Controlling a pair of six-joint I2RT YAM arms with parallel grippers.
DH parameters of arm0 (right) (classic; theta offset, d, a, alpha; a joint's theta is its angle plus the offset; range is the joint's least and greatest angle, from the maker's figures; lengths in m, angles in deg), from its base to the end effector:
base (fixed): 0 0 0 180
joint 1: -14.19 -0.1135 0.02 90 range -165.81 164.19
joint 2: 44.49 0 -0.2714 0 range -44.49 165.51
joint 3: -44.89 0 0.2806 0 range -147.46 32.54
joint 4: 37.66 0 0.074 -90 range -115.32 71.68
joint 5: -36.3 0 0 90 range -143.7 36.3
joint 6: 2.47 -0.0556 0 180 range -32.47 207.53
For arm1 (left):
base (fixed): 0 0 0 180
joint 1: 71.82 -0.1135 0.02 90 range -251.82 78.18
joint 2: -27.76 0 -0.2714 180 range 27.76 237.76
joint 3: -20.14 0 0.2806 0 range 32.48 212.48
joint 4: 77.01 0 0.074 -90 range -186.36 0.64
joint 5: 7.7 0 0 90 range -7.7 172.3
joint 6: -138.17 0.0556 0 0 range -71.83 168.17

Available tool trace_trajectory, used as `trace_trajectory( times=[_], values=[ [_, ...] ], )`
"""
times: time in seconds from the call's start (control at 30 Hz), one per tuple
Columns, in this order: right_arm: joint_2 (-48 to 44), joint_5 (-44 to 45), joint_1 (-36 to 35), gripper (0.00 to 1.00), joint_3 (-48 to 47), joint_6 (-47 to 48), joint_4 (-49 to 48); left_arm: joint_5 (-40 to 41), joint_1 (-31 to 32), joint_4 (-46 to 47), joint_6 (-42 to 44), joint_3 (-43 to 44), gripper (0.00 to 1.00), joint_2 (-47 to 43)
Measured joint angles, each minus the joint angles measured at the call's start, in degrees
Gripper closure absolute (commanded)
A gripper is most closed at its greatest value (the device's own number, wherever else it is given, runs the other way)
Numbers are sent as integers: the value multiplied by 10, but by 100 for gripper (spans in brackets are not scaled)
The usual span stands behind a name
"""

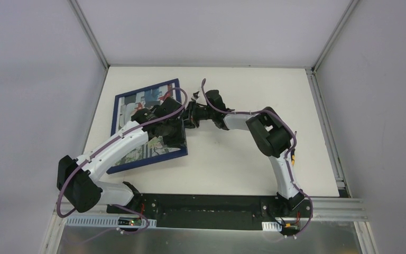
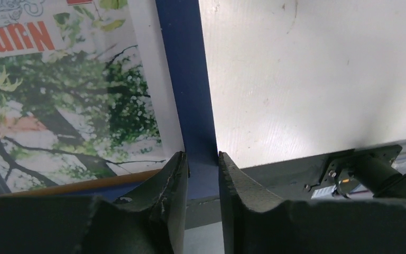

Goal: Take the photo out of the frame

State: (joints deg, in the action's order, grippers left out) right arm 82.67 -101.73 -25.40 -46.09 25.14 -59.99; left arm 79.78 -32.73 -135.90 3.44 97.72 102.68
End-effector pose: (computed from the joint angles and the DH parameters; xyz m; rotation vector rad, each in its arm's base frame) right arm 0.3731 0.3622 0.1375 -0.3061 2.2230 1.8839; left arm 0.2326 -0.1921 0.2809 -0.1136 2.6689 -0.5853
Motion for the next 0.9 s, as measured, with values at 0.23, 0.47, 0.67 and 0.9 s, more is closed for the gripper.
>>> trace_trajectory(
  times=[0.23,0.47,0.67,0.9],
  values=[
    [-28,19,-4,100,-19,114,136,-89,3,-3,25,20,27,-13],
    [-84,56,6,100,-158,315,485,-146,2,-8,28,107,21,-69],
    [-101,102,40,100,-319,498,810,-149,-4,-23,37,186,19,-129],
    [-171,225,57,100,-367,652,1033,-69,-6,-62,70,241,16,-179]
  ],
)
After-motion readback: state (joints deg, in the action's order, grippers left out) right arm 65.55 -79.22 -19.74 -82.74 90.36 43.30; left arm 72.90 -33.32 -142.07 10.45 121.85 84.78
